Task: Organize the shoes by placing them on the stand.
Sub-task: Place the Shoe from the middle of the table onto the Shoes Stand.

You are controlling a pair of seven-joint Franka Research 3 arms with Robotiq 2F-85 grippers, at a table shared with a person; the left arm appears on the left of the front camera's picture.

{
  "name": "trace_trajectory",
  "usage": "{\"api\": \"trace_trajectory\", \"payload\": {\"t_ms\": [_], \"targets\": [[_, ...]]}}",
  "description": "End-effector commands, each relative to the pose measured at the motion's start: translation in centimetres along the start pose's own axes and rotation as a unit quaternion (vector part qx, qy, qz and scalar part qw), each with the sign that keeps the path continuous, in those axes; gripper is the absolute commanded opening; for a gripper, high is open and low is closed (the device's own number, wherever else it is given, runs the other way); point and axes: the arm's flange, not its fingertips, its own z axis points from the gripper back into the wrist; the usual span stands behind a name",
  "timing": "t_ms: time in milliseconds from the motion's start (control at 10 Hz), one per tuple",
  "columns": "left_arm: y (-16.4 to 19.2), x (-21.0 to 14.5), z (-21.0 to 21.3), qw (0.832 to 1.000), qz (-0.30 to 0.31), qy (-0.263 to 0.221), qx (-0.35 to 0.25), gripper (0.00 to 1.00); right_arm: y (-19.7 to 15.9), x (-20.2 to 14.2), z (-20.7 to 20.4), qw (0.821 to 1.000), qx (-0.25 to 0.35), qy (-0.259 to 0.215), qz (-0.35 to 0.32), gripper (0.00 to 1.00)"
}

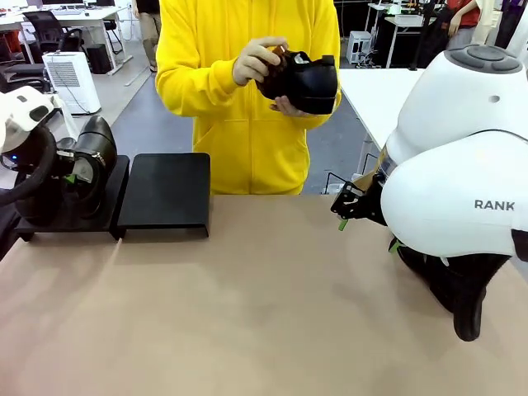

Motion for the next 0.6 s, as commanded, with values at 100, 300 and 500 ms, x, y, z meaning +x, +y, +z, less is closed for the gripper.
{"api": "trace_trajectory", "payload": {"t_ms": [100, 300, 500], "targets": [[0.76, 0.77, -0.28, 1.0, 0.008, -0.003, 0.001, 0.0, -0.03, 0.2, 0.12, 1.0, 0.008, 0.003, 0.007, 1.0], [1.14, 0.91, -0.49, 1.0, 0.008, 0.015, 0.01, 0.0, -0.03, 0.2, 0.12, 1.0, 0.008, 0.003, 0.007, 1.0], [1.39, 1.19, -0.78, 1.0, 0.005, 0.013, 0.017, 0.13, -0.03, 0.2, 0.12, 1.0, 0.008, 0.003, 0.007, 1.0]]}}
